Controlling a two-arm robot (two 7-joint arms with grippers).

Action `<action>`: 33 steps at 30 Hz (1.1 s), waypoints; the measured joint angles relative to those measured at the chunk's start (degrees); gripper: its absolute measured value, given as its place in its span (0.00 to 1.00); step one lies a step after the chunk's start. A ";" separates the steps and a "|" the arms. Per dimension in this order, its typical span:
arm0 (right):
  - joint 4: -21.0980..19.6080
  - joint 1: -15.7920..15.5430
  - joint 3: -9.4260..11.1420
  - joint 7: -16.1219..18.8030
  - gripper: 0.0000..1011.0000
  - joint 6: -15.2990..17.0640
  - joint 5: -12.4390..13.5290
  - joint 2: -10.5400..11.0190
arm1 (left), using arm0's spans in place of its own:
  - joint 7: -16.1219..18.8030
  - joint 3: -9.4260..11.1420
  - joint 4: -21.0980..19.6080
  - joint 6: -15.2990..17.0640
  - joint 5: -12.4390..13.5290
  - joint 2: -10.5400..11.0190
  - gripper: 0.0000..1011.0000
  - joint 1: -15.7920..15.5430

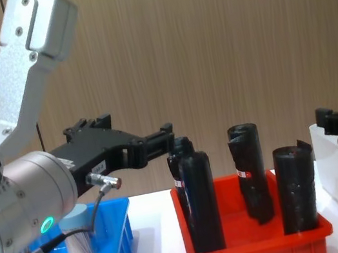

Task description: Pick the cotton swabs from the blue box and place them into the white box.

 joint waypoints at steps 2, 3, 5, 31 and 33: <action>0.00 0.00 0.00 0.00 0.99 0.00 0.00 0.00 | 0.01 0.00 0.00 0.00 0.00 0.00 0.99 0.00; 0.00 0.00 0.00 0.00 0.99 0.00 0.00 0.00 | 0.02 0.00 0.00 0.00 0.00 0.00 0.99 0.00; 0.00 0.00 0.00 0.00 0.99 0.00 0.00 0.00 | 0.03 0.00 0.00 0.00 0.00 0.00 0.99 0.00; 2.37 2.21 -0.33 5.24 0.99 5.71 -1.35 -0.26 | 0.03 -0.04 0.05 0.05 -0.01 0.01 0.99 -0.05; 3.37 3.01 -0.44 6.23 0.99 6.54 -1.62 -0.53 | 0.03 -0.04 0.05 0.06 -0.01 0.01 0.99 -0.04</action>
